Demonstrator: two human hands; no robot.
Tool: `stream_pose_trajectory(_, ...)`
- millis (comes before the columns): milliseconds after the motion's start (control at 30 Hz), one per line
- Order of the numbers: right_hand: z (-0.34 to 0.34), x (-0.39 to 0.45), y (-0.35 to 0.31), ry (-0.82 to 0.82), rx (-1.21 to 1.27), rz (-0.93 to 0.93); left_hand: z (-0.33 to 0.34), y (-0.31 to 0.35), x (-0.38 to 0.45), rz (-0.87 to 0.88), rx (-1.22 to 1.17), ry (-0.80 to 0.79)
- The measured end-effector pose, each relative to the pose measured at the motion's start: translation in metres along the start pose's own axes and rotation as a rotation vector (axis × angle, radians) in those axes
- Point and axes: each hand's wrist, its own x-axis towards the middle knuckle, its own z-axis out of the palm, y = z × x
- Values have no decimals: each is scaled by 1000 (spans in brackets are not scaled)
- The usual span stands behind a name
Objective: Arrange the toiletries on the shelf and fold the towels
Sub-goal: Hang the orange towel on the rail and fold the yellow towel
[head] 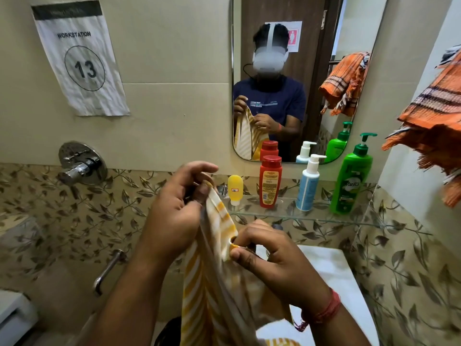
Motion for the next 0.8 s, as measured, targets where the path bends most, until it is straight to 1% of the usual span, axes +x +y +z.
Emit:
stream_pose_trajectory(33,0,0,-1,-17,-4,-13,-1,-1,1,7,-24,59)
stream_pose_trajectory(100,4,1,-4,-131,-1,3,-3,1,0,21,-34,93)
stream_pose_trajectory(167,7,2,-5,-324,-44,60,-1,3,-1,23,-48,79)
stream_pose_trajectory(233,8,0,-5,-516,-84,187,1,5,-2,29,-106,82)
stream_pose_trajectory(300,7,-2,-1,-610,-217,254,0,4,-1,45,-172,102)
stream_pose_trajectory(333,8,-3,0,-618,-273,252,-2,2,0,47,-204,111)
stream_pose_trajectory(367,9,-2,0,-585,-304,232,-4,1,1,44,-233,117)
stream_pose_trajectory(400,10,-2,0,-506,-313,198,-6,0,1,39,-259,117)
stream_pose_trajectory(467,11,-1,-1,-288,-227,133,-7,-1,1,38,-287,99)
stream_pose_trajectory(500,11,1,-2,-199,-124,105,-7,-1,1,43,-292,78)
stream_pose_trajectory(533,12,4,-4,-146,24,87,-6,-1,1,46,-297,51)
stream_pose_trajectory(567,14,6,-7,-123,171,74,-6,0,0,47,-299,23)
stream_pose_trajectory(600,17,7,-10,-106,255,60,-5,0,0,45,-300,0)
stream_pose_trajectory(667,28,6,-13,-31,246,16,-4,0,-1,37,-299,-27)
stream_pose_trajectory(767,49,-1,-19,187,144,-65,-5,-1,0,30,-319,-18)
stream_pose_trajectory(800,55,-2,-22,265,155,-53,-6,-2,0,28,-319,-10)
